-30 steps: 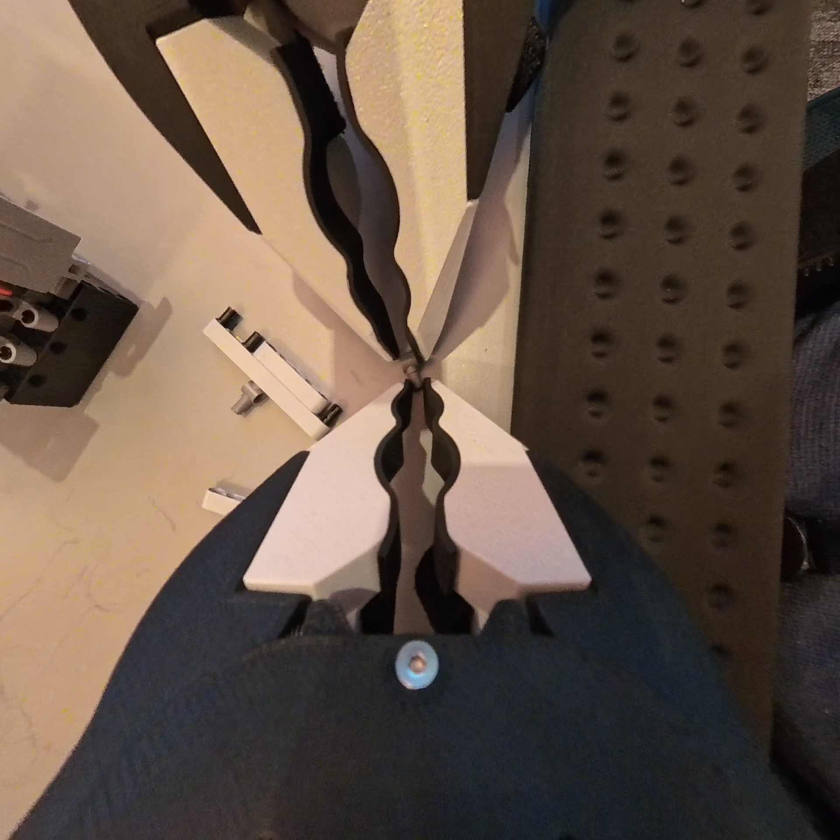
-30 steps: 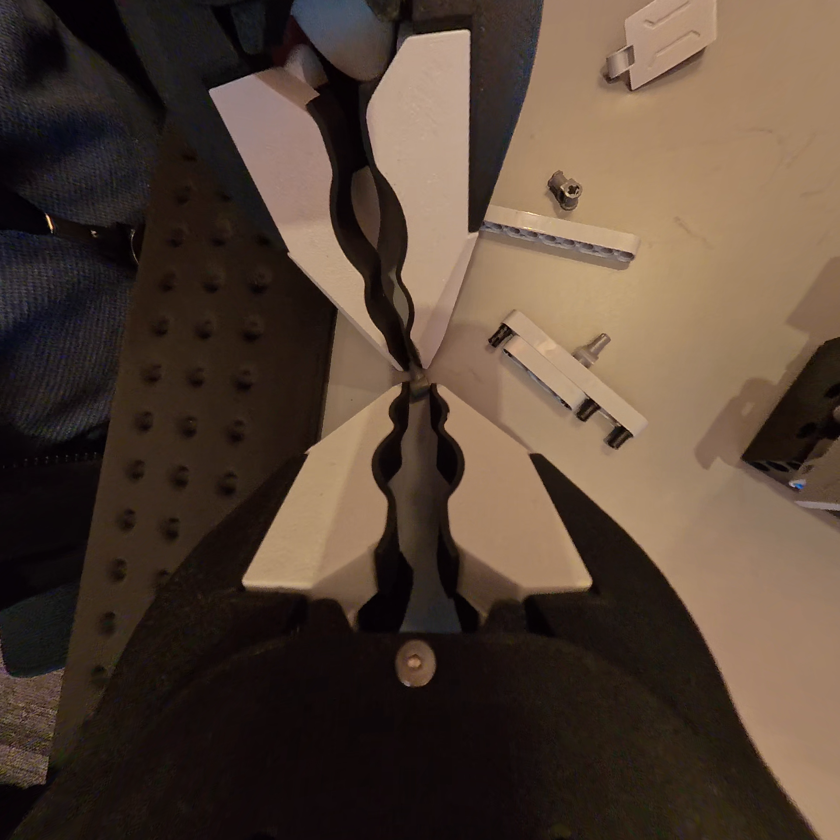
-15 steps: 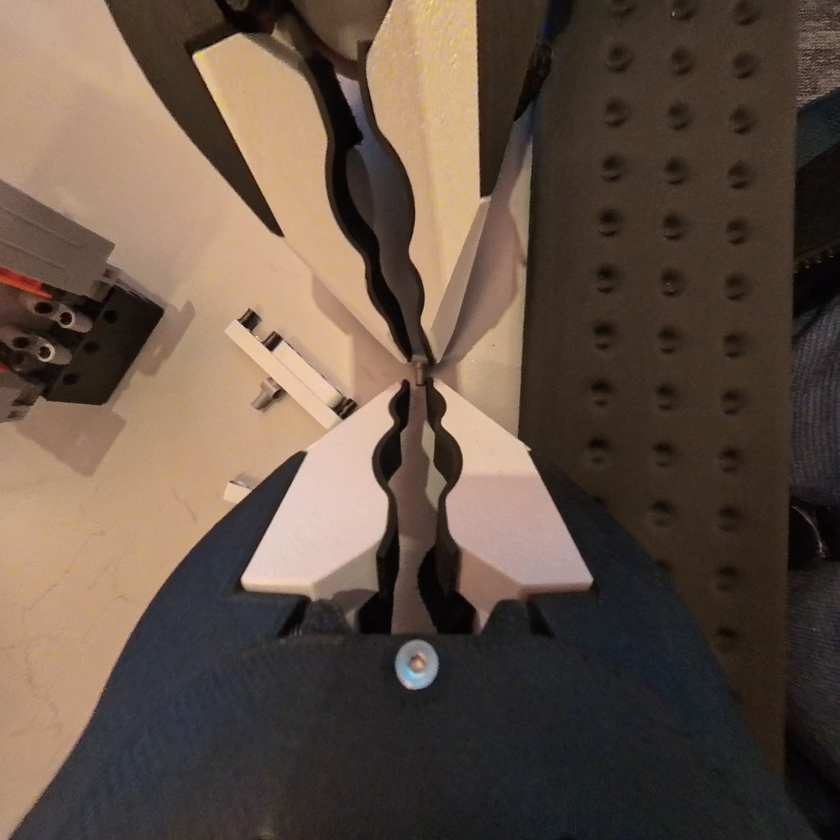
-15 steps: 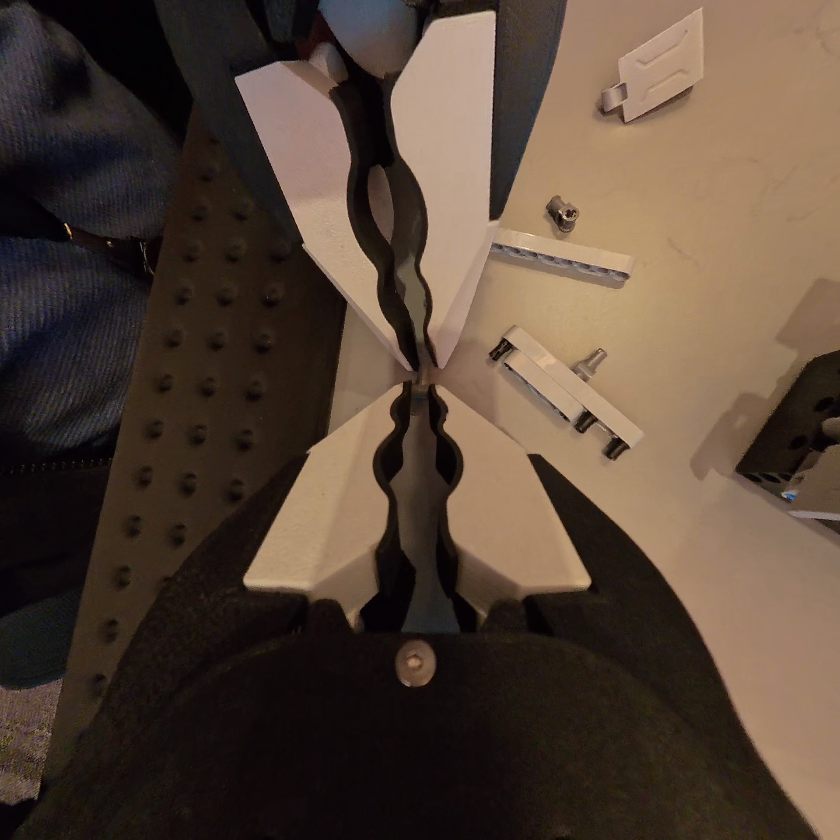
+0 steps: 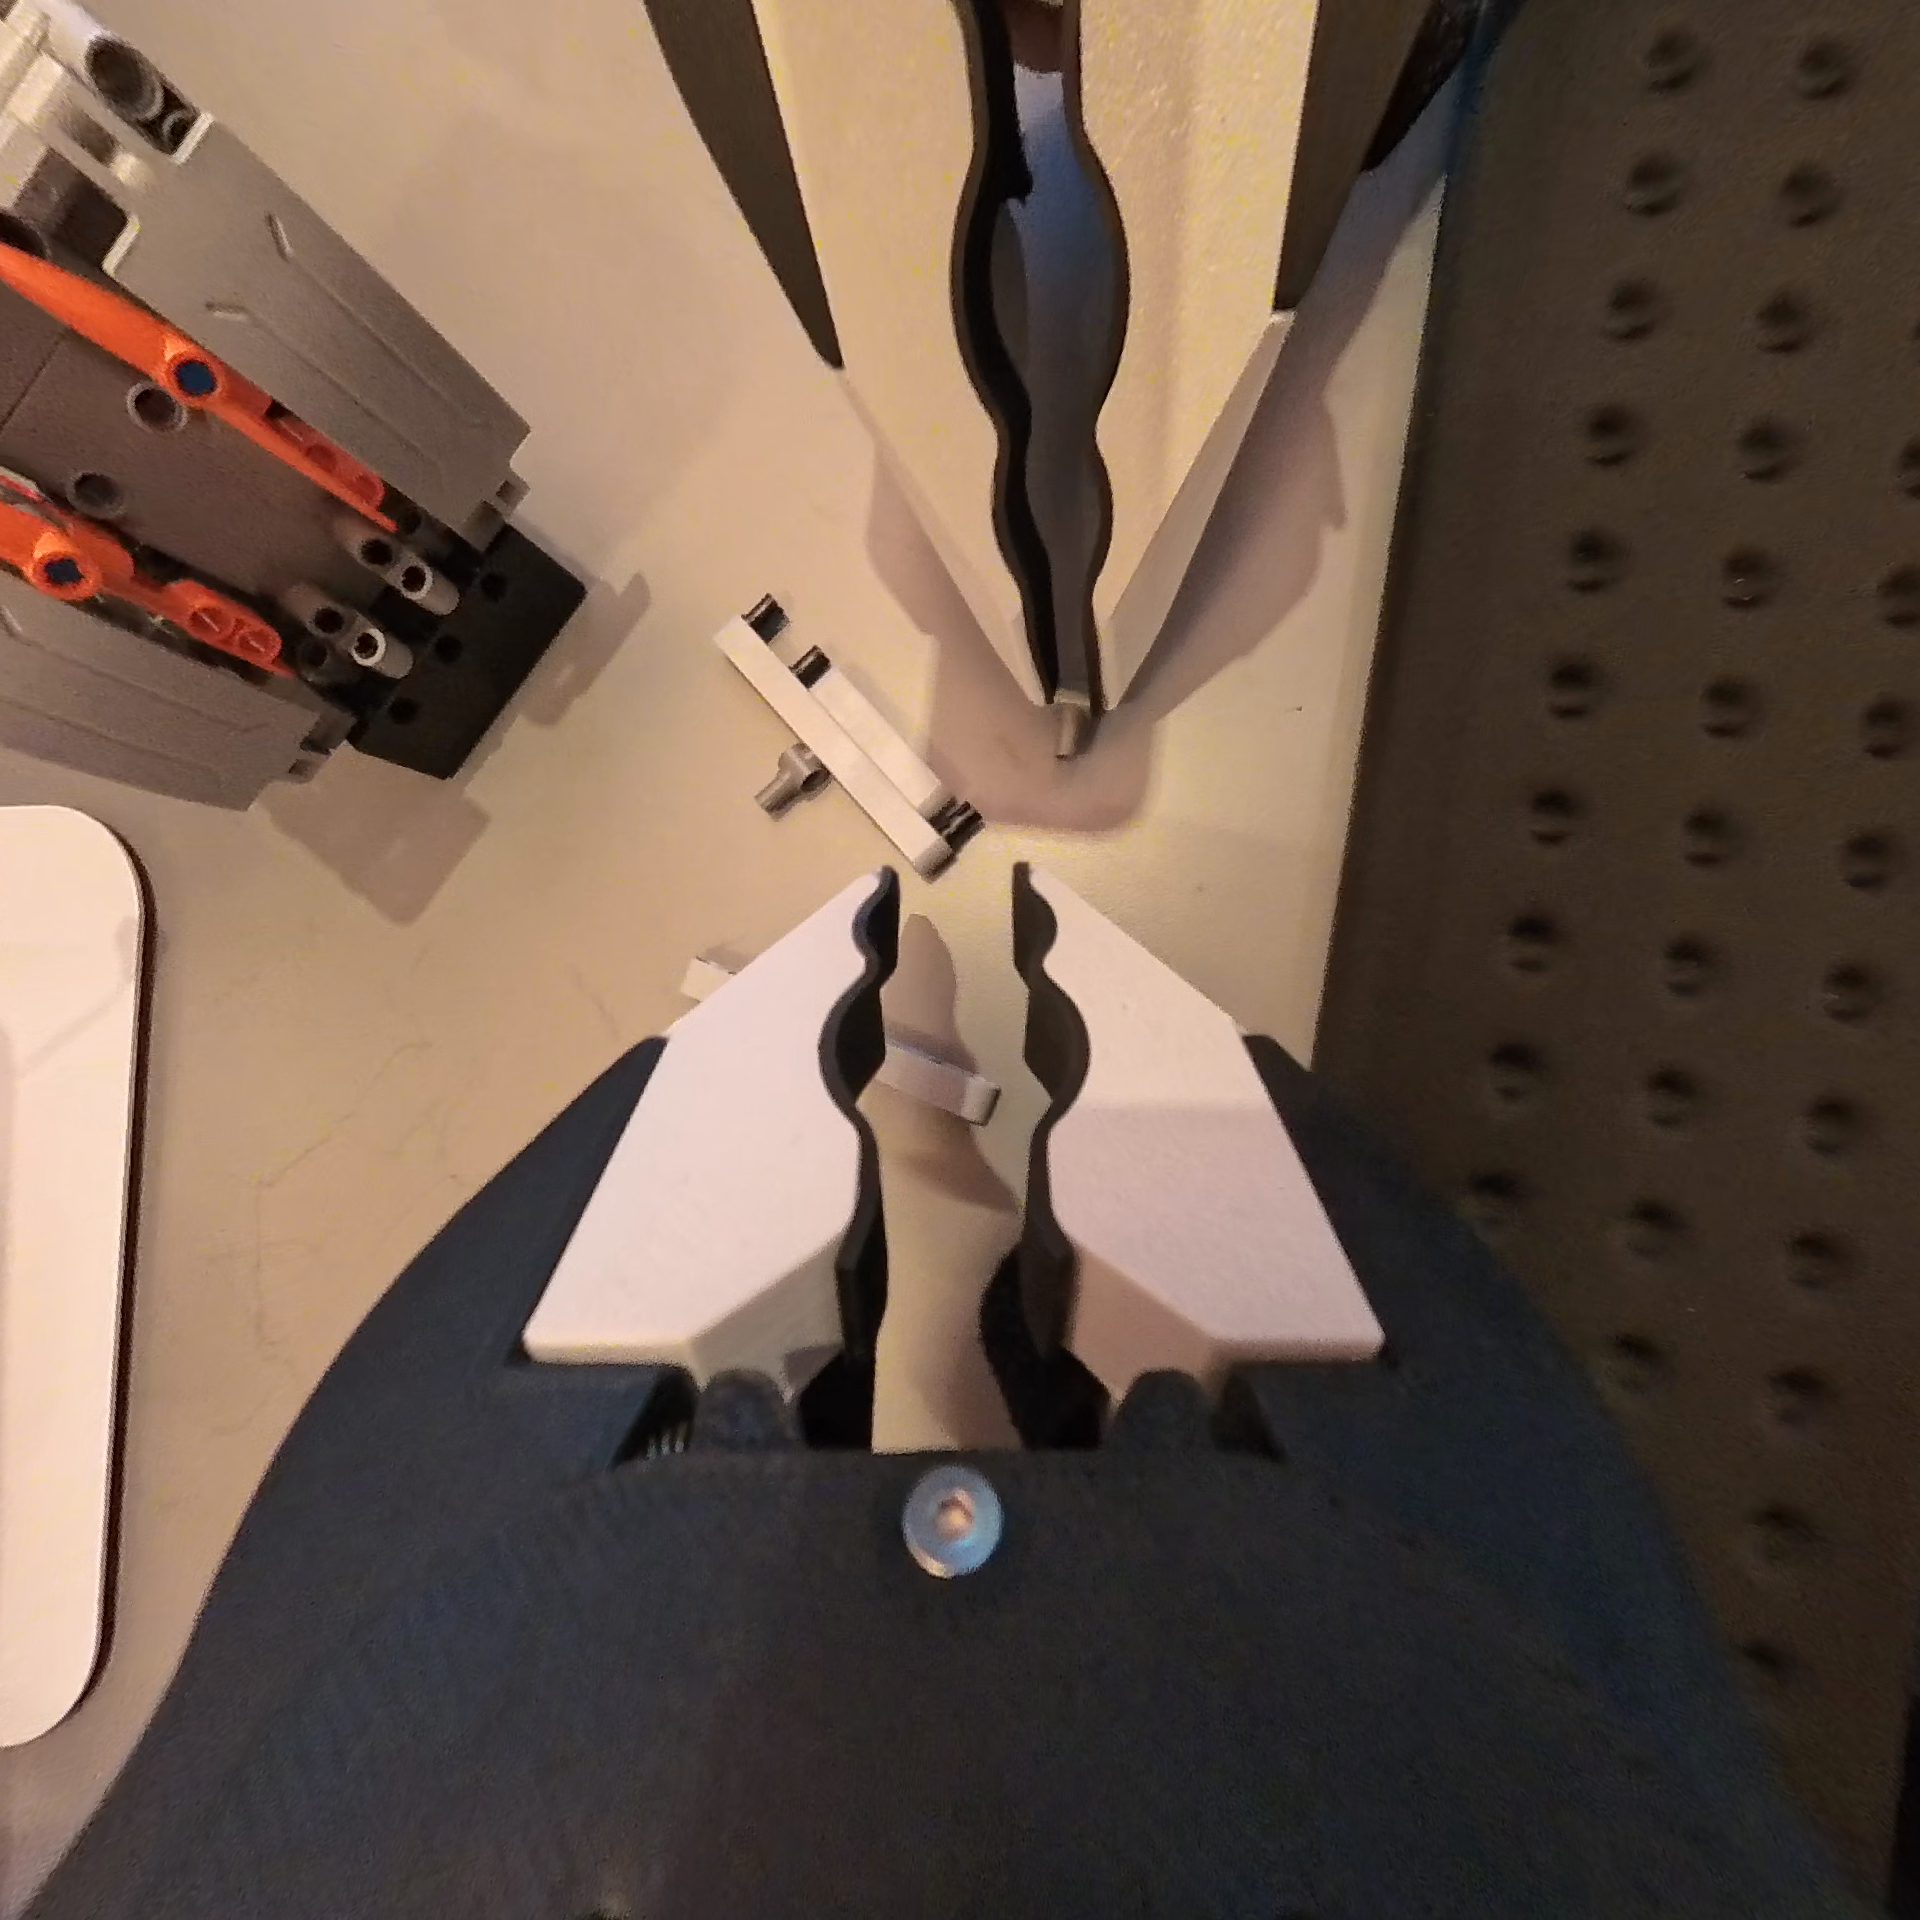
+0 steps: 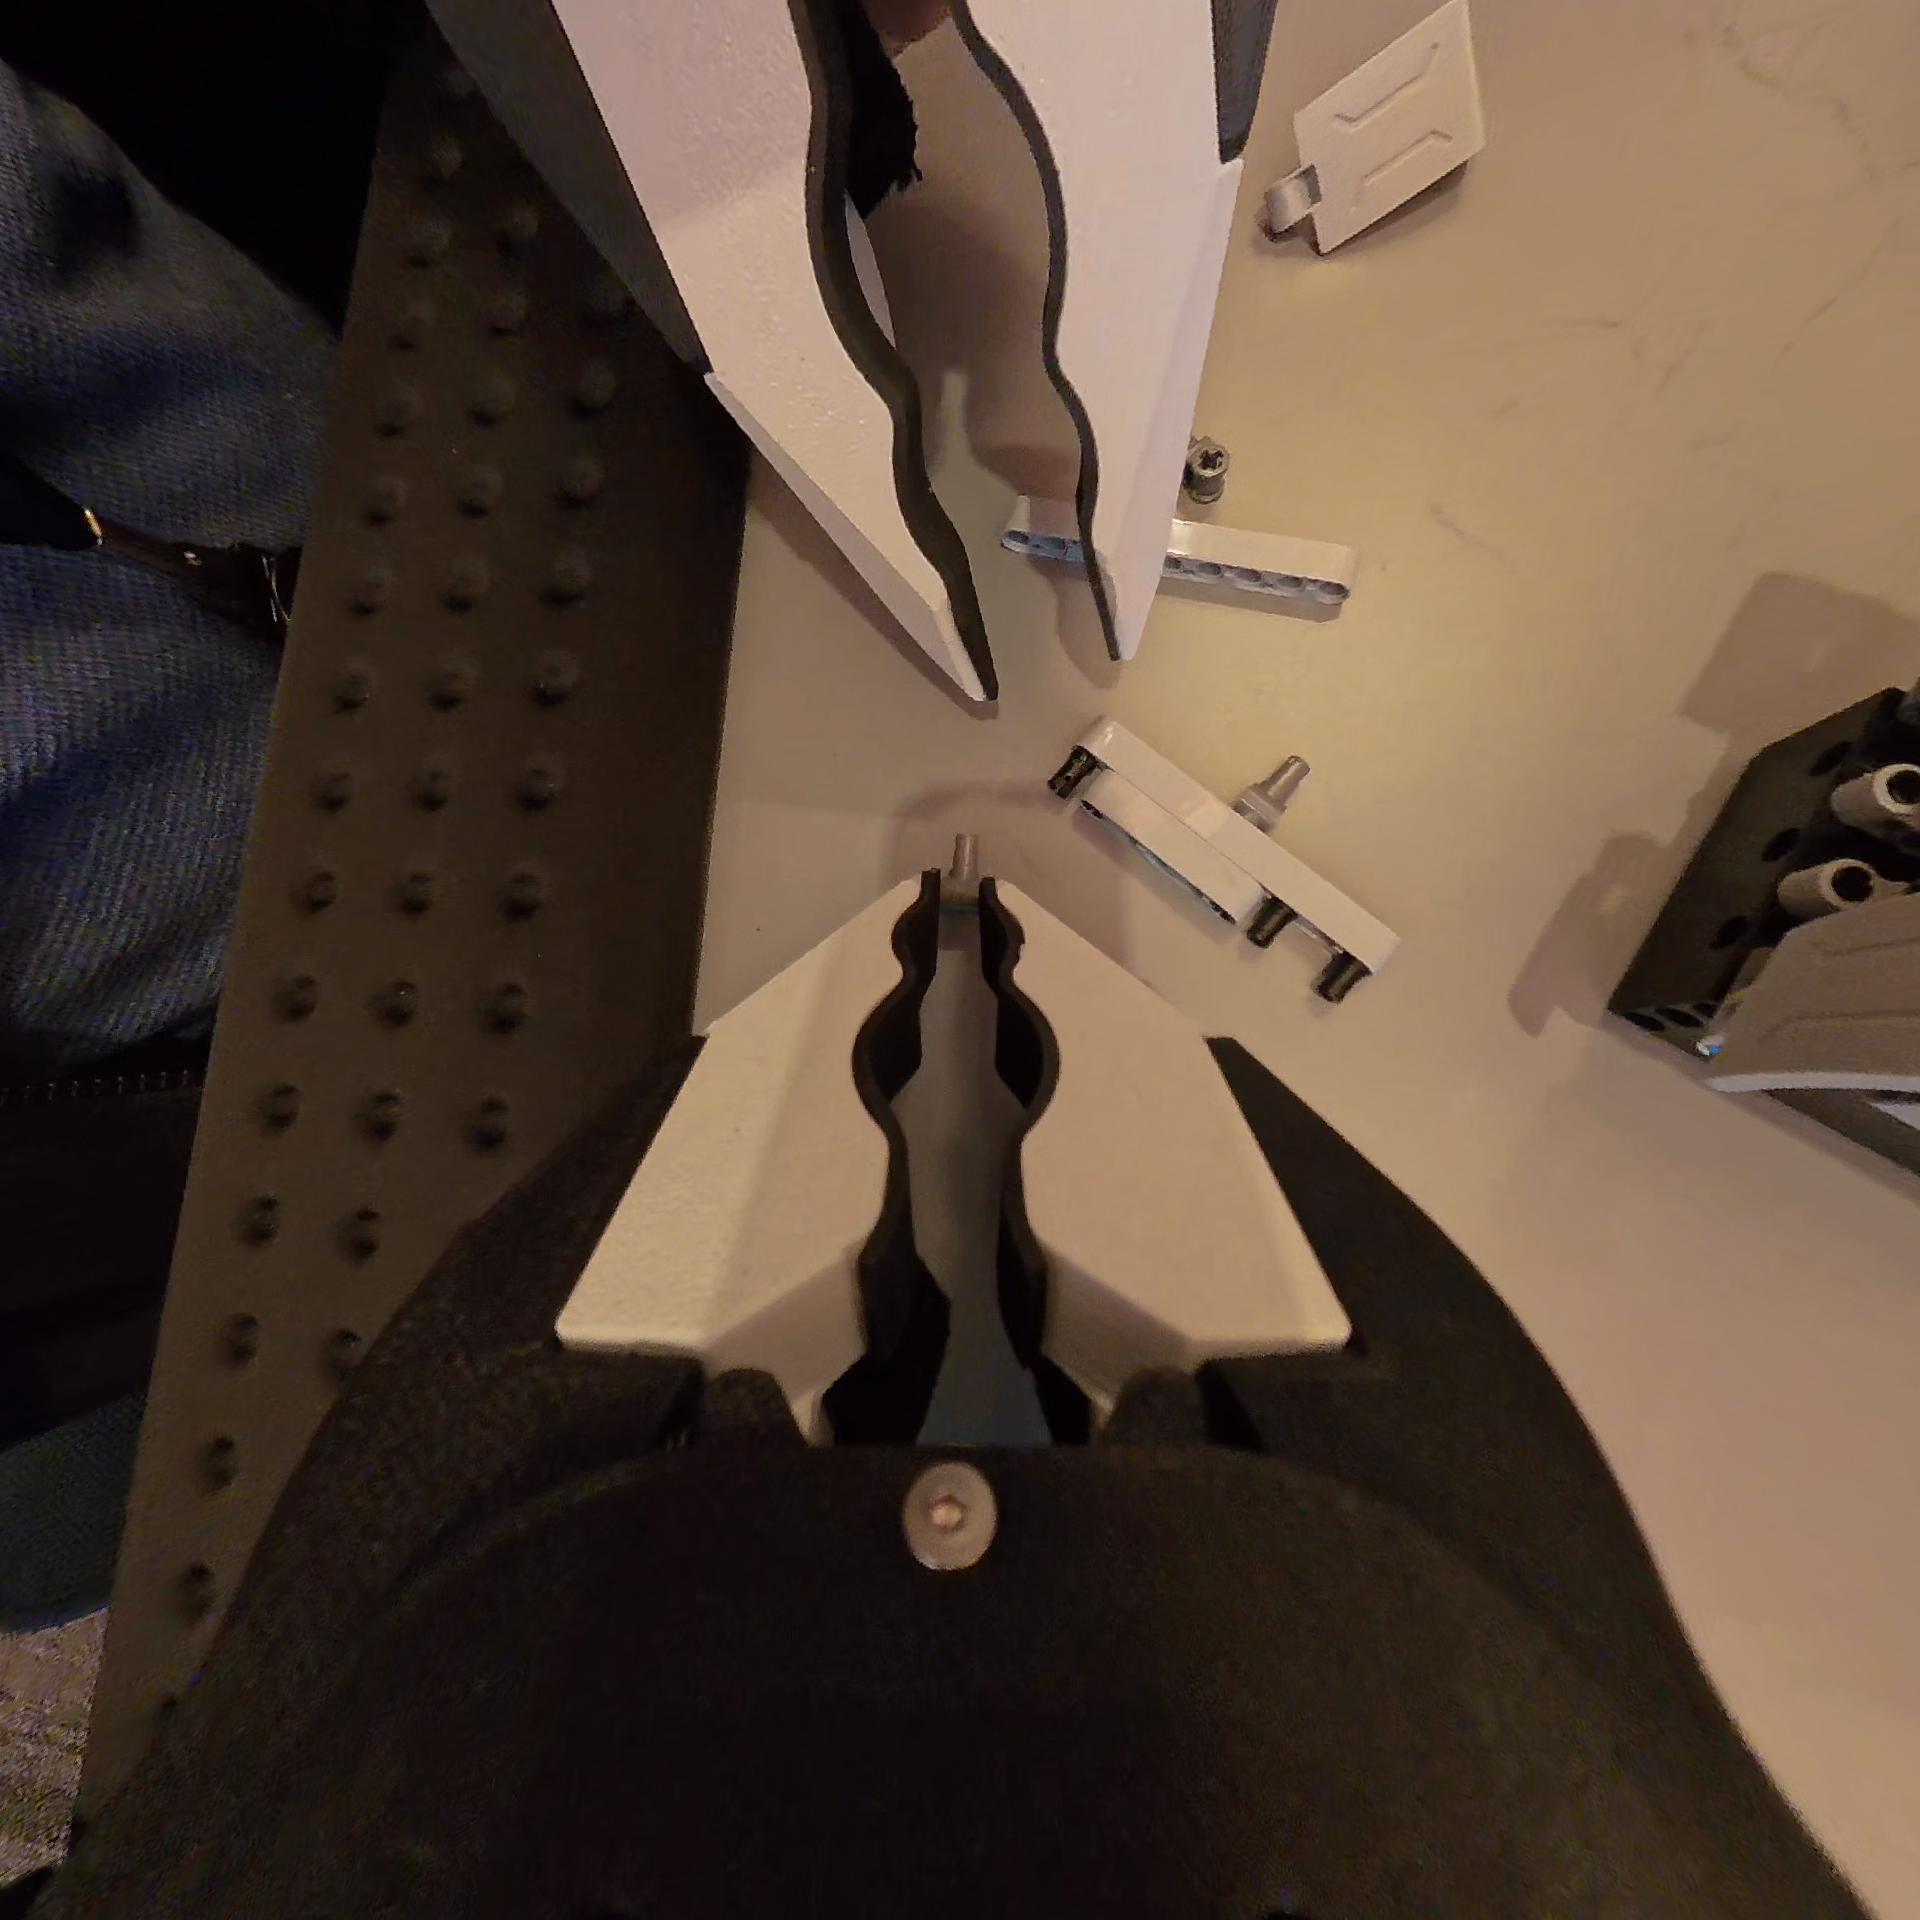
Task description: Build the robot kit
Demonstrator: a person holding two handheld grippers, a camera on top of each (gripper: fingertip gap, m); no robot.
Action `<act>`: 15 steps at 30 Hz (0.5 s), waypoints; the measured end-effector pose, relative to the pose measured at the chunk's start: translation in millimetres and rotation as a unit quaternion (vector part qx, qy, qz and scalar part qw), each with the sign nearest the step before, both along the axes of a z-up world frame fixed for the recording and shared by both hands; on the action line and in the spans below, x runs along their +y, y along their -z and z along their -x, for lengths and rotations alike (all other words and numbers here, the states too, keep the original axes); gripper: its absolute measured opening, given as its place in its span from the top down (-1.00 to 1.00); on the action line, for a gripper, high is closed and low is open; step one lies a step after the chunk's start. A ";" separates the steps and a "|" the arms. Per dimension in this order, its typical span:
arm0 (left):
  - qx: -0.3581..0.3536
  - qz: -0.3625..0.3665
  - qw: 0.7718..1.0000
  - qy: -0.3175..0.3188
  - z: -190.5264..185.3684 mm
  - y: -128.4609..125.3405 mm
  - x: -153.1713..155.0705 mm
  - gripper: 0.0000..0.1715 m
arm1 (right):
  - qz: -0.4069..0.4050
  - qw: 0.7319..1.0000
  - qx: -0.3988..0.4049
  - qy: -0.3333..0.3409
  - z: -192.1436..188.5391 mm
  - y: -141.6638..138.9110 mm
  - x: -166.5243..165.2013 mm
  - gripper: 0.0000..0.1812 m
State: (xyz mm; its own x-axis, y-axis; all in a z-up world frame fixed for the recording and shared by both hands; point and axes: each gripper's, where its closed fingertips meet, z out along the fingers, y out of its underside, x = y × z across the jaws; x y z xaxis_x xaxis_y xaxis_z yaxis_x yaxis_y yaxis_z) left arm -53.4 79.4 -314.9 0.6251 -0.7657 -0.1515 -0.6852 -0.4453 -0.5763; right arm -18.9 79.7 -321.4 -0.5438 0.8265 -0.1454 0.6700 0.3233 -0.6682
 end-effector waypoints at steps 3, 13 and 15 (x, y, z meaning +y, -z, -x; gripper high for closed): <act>0.004 -0.006 1.000 -0.001 1.4 -0.1 1.3 0.78 | 0.003 1.000 0.003 0.007 1.4 -1.6 2.1 0.95; 0.022 -0.041 0.999 0.006 0.0 -4.6 5.8 0.79 | 0.057 0.998 0.000 0.038 3.2 -8.8 8.4 0.95; 0.021 -0.041 0.999 0.002 2.3 -5.4 5.8 0.78 | 0.056 0.998 -0.005 0.041 2.4 -7.5 9.9 0.95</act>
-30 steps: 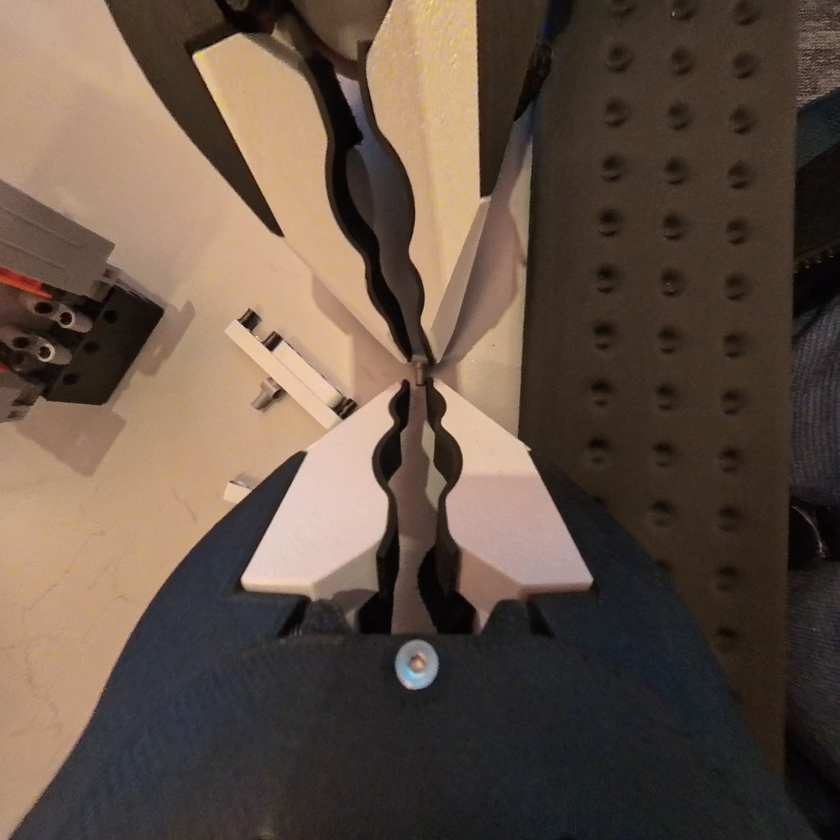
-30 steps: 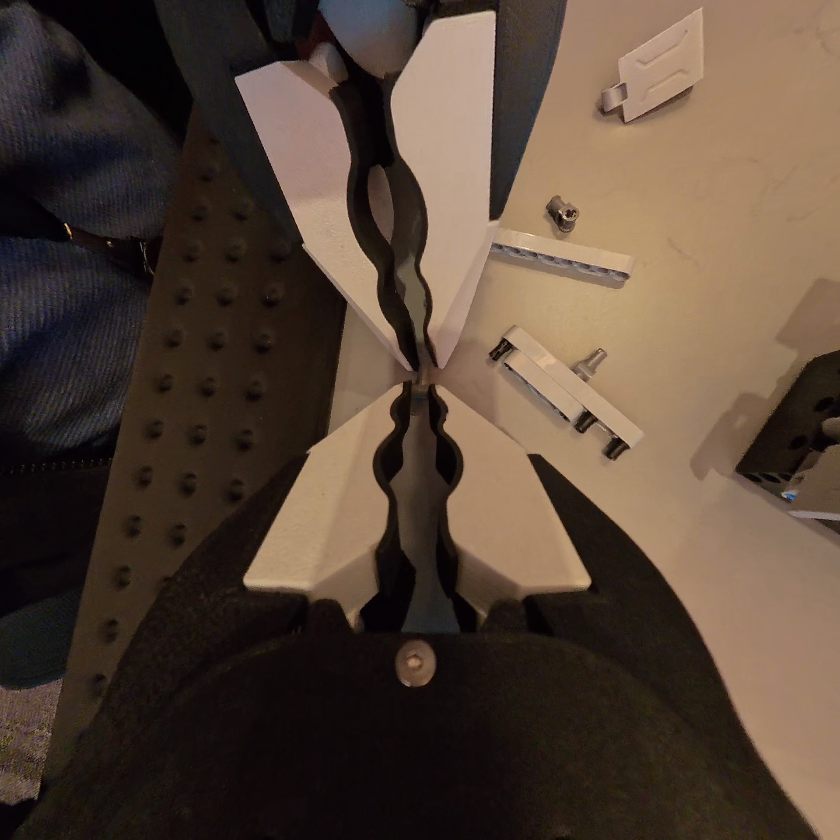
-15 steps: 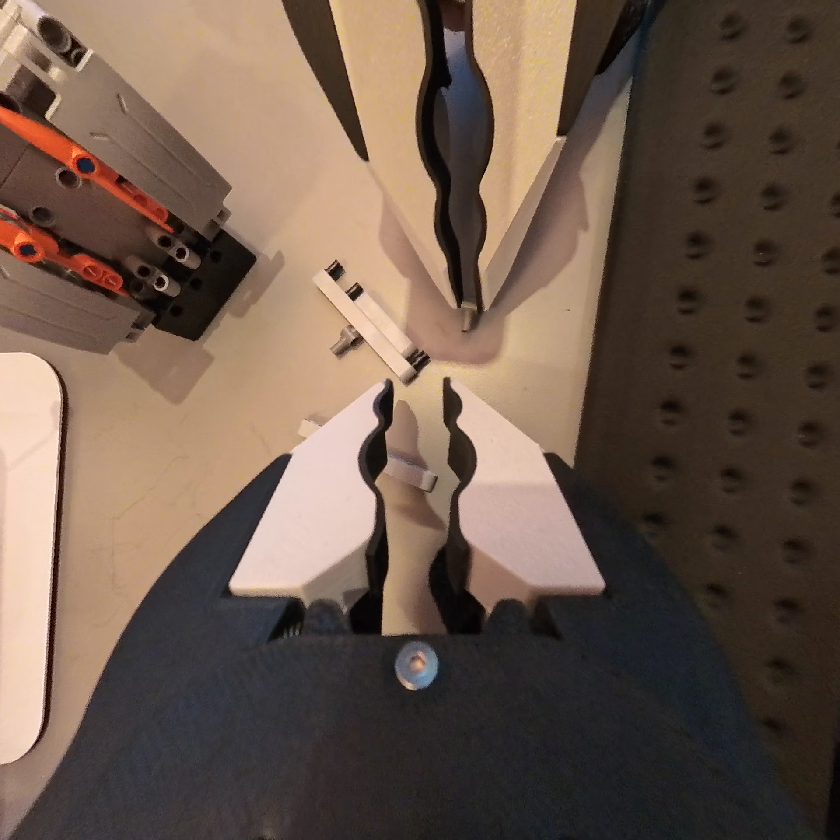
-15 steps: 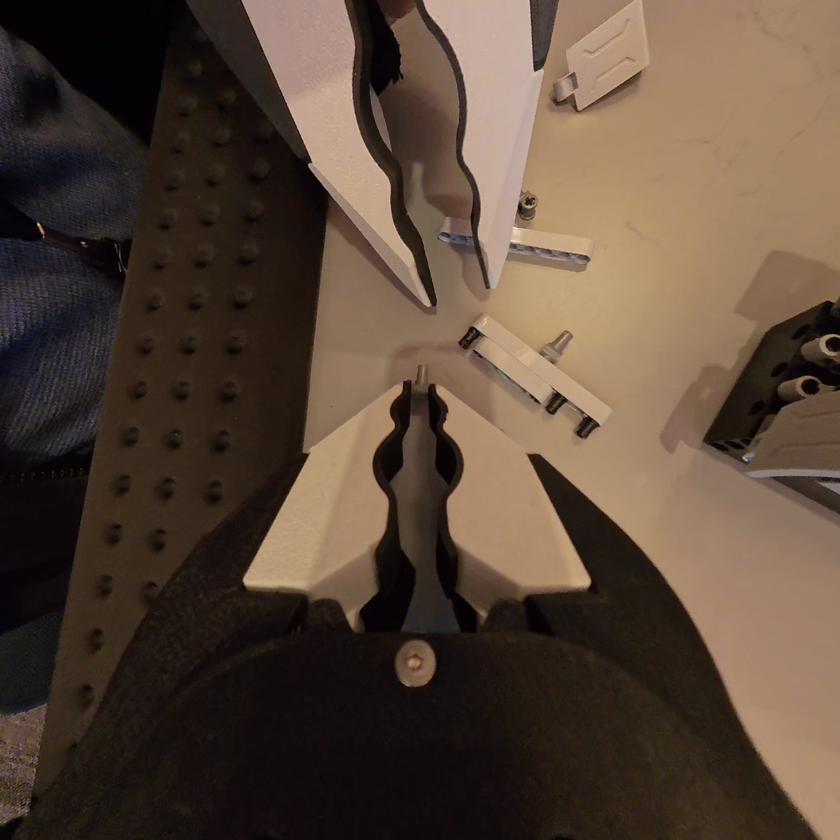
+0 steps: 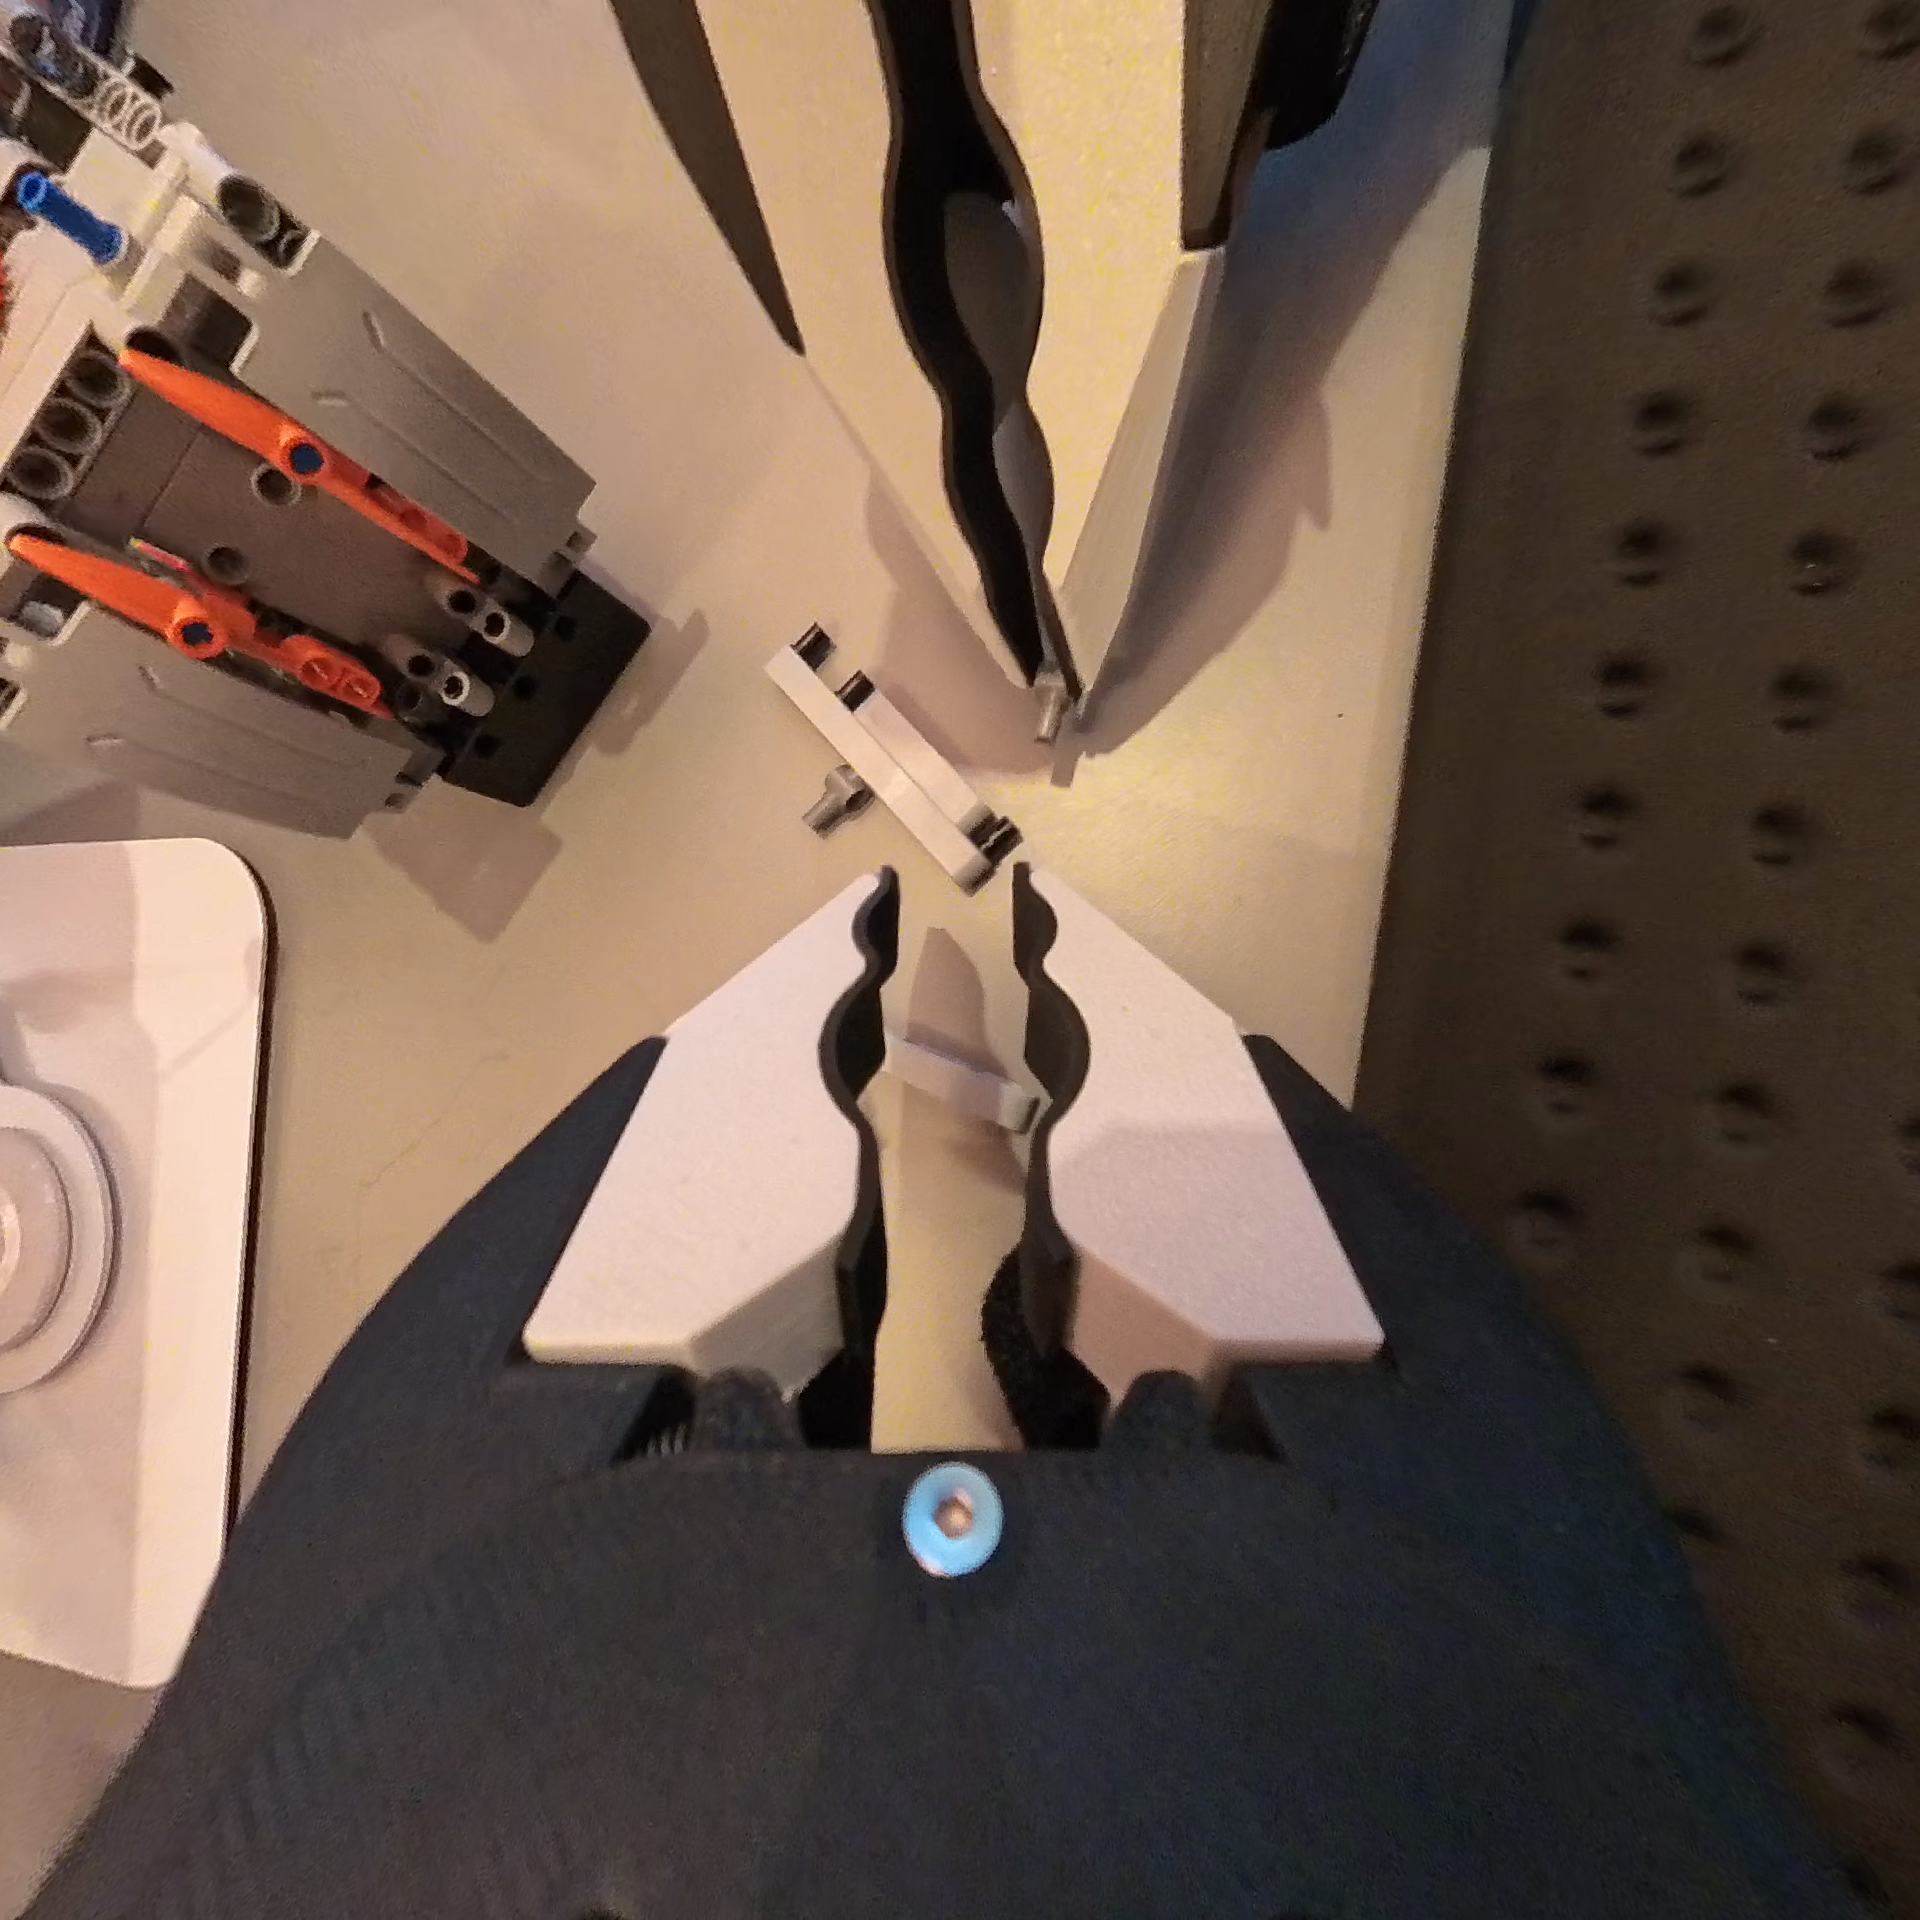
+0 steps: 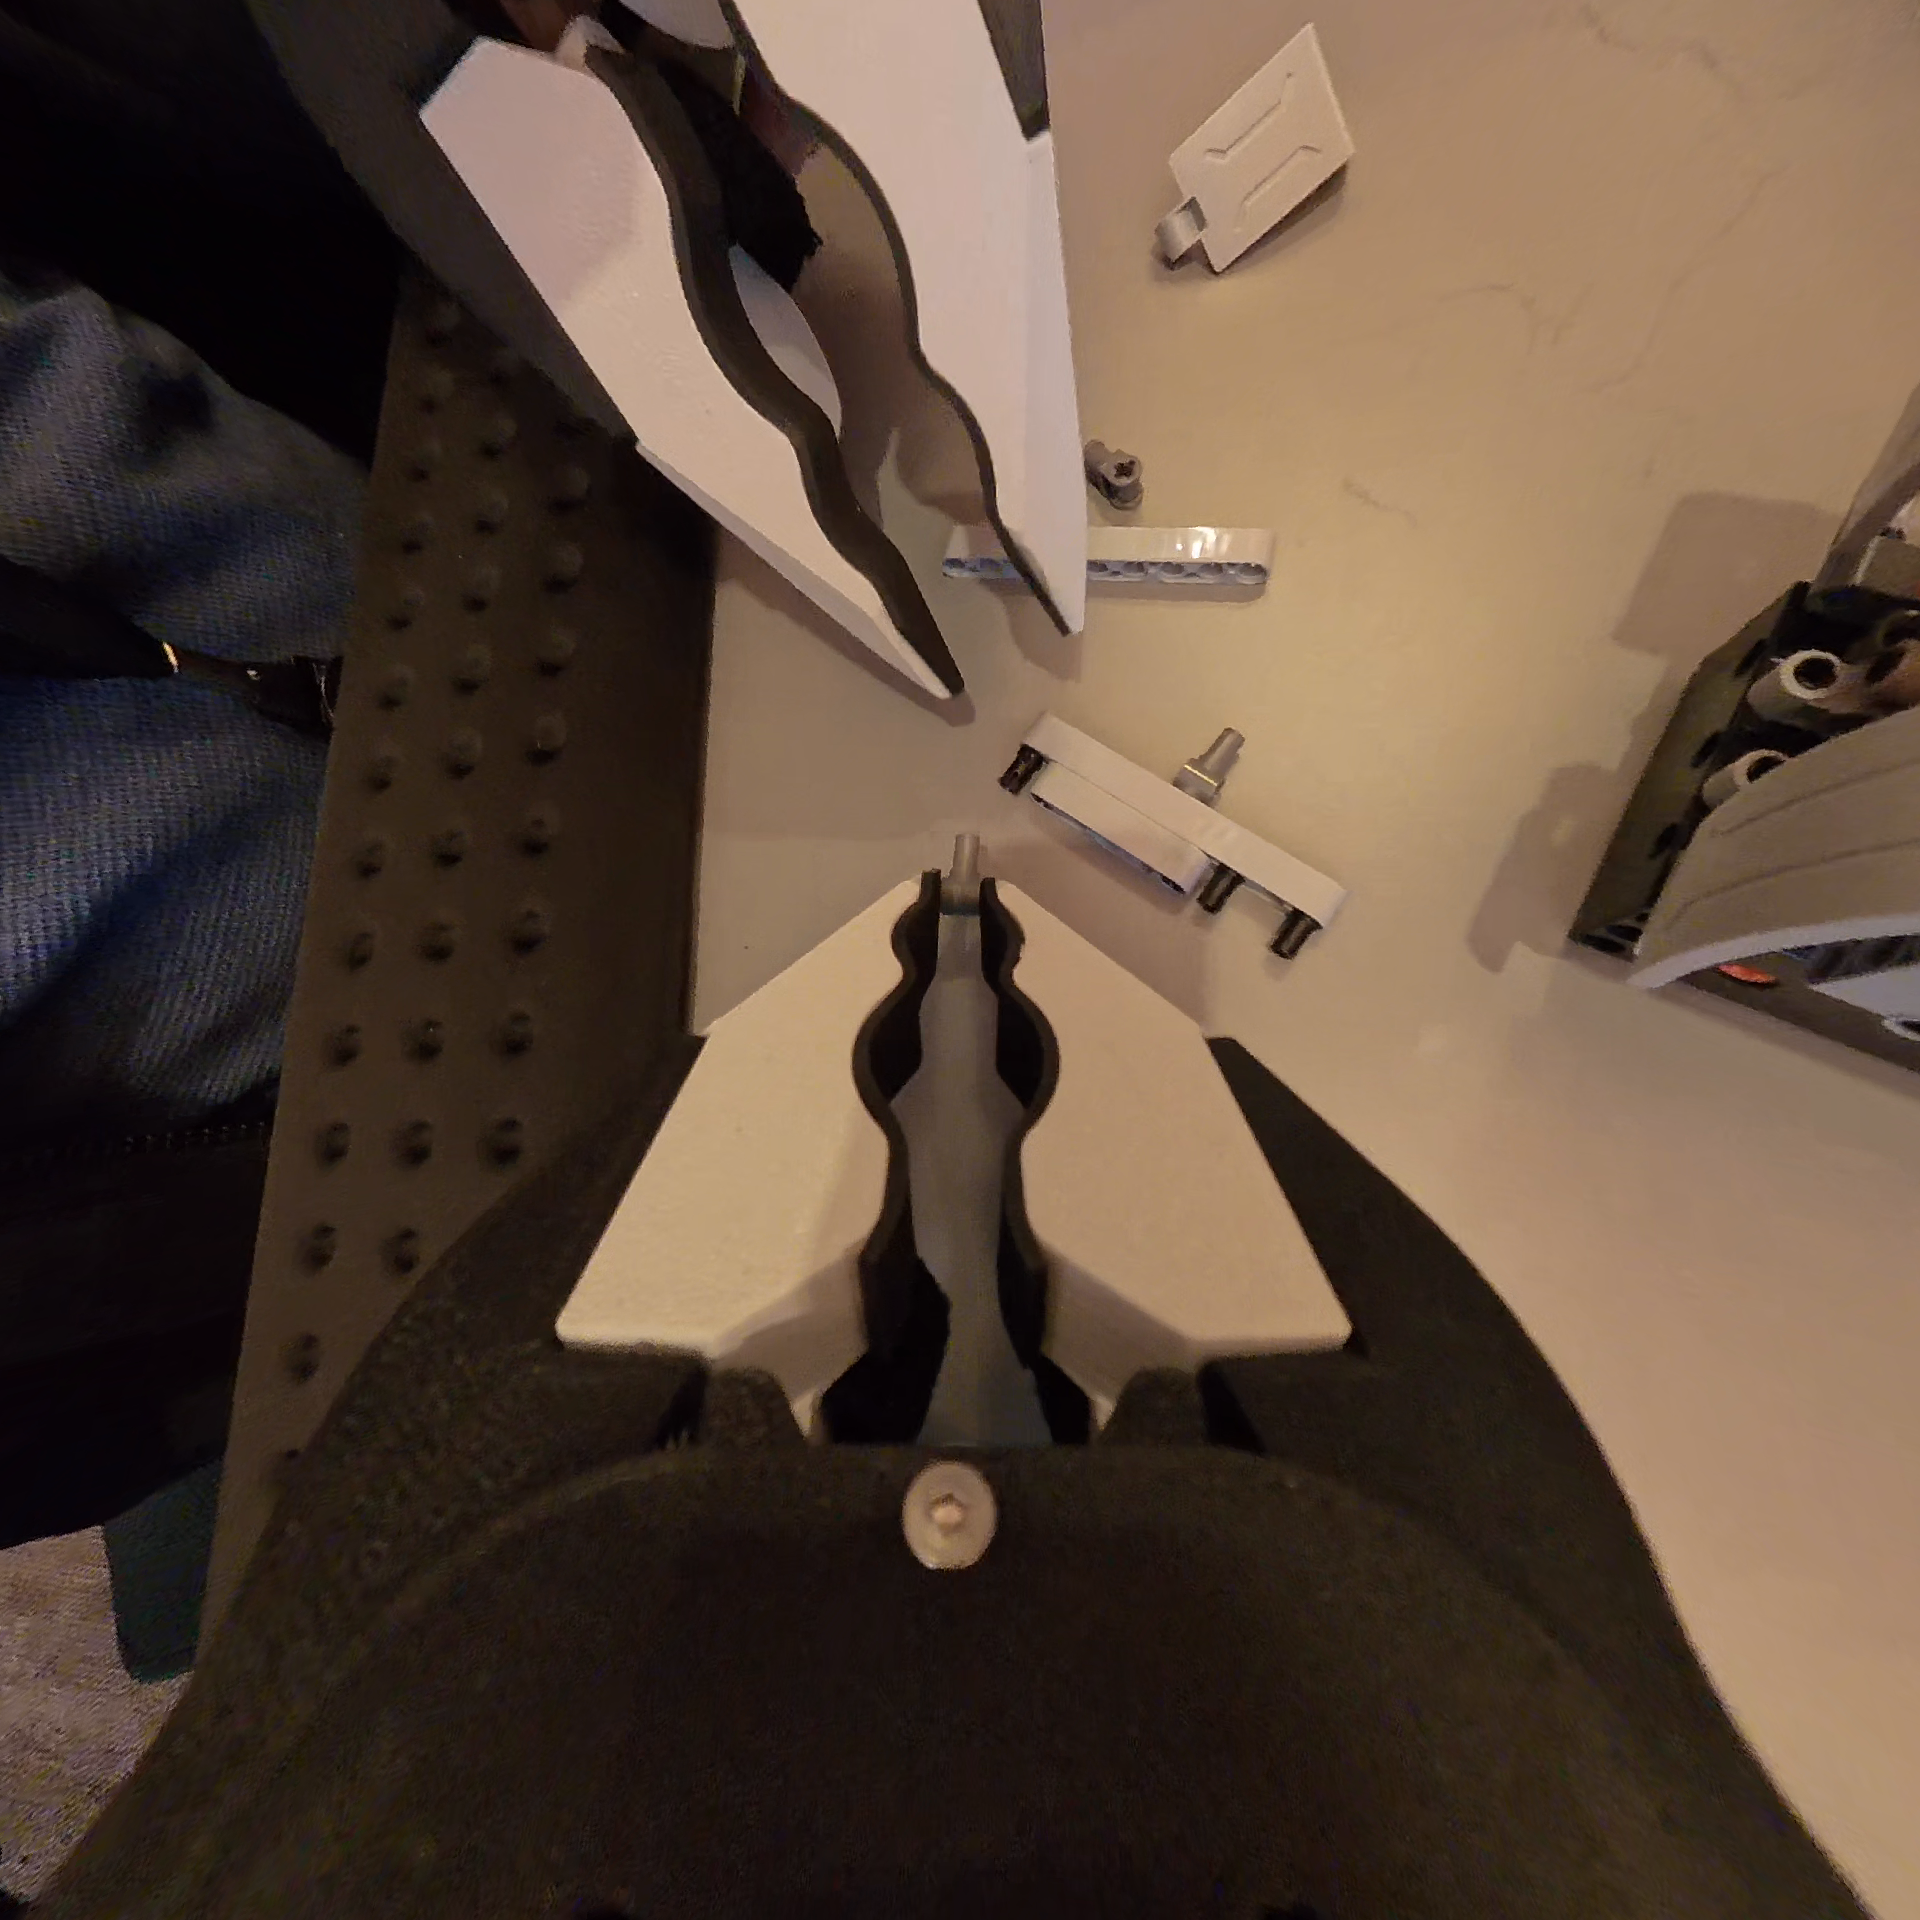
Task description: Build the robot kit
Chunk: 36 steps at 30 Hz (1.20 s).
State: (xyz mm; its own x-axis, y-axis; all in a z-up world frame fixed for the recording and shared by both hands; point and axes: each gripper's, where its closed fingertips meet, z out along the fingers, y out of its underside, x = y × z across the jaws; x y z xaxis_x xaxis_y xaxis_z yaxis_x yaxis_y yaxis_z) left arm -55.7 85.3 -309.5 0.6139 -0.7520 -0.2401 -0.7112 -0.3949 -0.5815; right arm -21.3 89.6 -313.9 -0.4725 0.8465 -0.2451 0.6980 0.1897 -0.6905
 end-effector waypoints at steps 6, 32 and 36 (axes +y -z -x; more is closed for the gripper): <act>0.011 0.015 1.000 -0.022 14.6 6.4 0.7 0.71 | -0.004 1.000 -0.011 0.013 -3.5 2.1 7.0 0.95; 0.002 0.069 0.998 -0.013 0.1 22.1 3.3 0.93 | -0.018 0.999 -0.024 0.014 -6.3 6.8 8.9 0.95; 0.008 0.079 0.997 0.019 0.8 21.8 -1.7 0.93 | -0.019 0.999 -0.024 0.014 -7.2 6.5 9.5 0.95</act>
State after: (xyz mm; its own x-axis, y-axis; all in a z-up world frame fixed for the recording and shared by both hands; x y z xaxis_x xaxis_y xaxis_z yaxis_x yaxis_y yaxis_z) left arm -56.6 83.6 -331.3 0.5819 -0.8033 -0.1269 -0.7356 -0.4534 -0.5032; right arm -14.1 99.0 -320.4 -0.4369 0.8683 -0.2351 0.7357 0.1945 -0.6488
